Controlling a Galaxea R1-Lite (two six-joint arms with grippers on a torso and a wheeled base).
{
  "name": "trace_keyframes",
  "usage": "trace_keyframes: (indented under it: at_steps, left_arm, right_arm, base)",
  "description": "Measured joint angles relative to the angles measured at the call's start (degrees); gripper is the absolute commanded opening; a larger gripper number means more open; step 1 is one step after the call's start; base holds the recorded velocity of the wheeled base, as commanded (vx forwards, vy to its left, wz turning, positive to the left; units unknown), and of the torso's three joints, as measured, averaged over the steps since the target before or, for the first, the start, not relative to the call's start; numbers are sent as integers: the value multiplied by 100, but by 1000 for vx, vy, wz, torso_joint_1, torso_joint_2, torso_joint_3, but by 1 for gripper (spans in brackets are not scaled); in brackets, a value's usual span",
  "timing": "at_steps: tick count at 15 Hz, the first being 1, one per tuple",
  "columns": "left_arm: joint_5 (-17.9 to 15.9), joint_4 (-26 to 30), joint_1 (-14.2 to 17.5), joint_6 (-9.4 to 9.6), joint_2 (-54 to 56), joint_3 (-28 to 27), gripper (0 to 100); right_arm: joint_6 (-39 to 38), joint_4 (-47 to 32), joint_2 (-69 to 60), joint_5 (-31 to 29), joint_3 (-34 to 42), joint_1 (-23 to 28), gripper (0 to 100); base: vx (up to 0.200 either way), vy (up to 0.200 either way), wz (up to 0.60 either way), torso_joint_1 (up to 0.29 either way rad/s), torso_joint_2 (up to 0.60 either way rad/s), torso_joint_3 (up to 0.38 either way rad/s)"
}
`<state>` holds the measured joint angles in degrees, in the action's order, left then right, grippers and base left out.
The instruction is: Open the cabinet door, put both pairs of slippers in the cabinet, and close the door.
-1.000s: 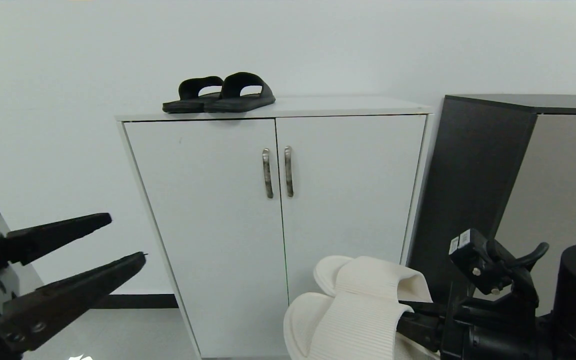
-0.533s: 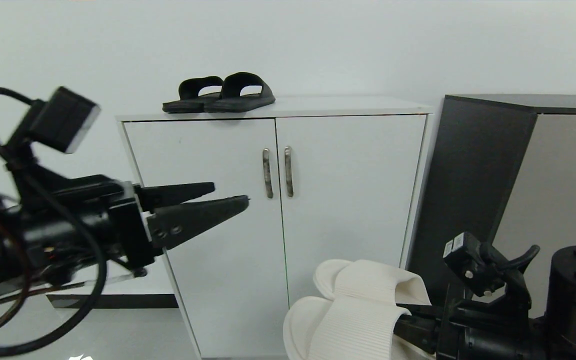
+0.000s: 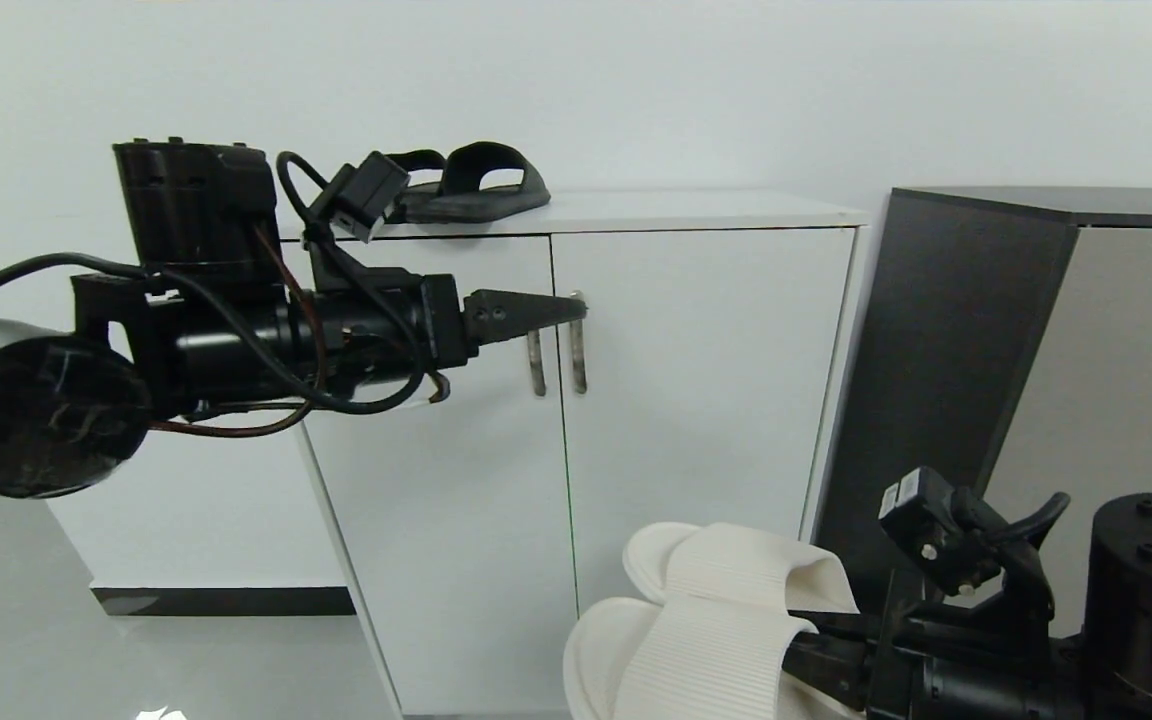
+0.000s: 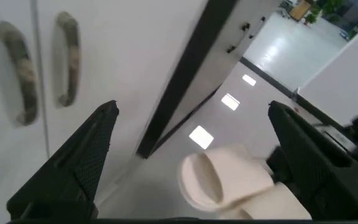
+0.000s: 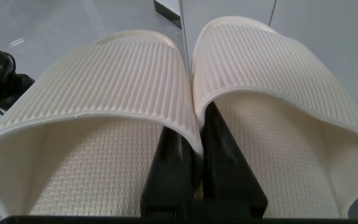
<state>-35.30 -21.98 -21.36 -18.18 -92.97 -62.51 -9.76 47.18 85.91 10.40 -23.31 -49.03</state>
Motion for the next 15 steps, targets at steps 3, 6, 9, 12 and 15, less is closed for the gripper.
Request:
trace_keyframes:
  at_steps: [3,6,9,12,15]
  left_arm:
    - [284,9,-85,96,-238,-197,100]
    - [1018,15,-245,390,-494,-256,100]
    - [1081,15,-304,441,-772,-396,100]
    - [1087,12,-308,439,-1042,-628,100]
    - [1178,33,-300,433,-1274,-907,100]
  right_arm:
    - [2,0,17,-4,0,0,0]
    - [9,0,23,-22,0,0,0]
    - [9,0,23,-24,0,0,0]
    - [9,0,26,-24,0,0,0]
    - [9,0,26,-24,-11,0,0]
  base:
    - [0,0,0,0,0,0]
    - [0,0,0,0,0,0]
    - [0,0,0,0,0,0]
    - [0,0,0,0,0,0]
    - [0,0,0,0,0,0]
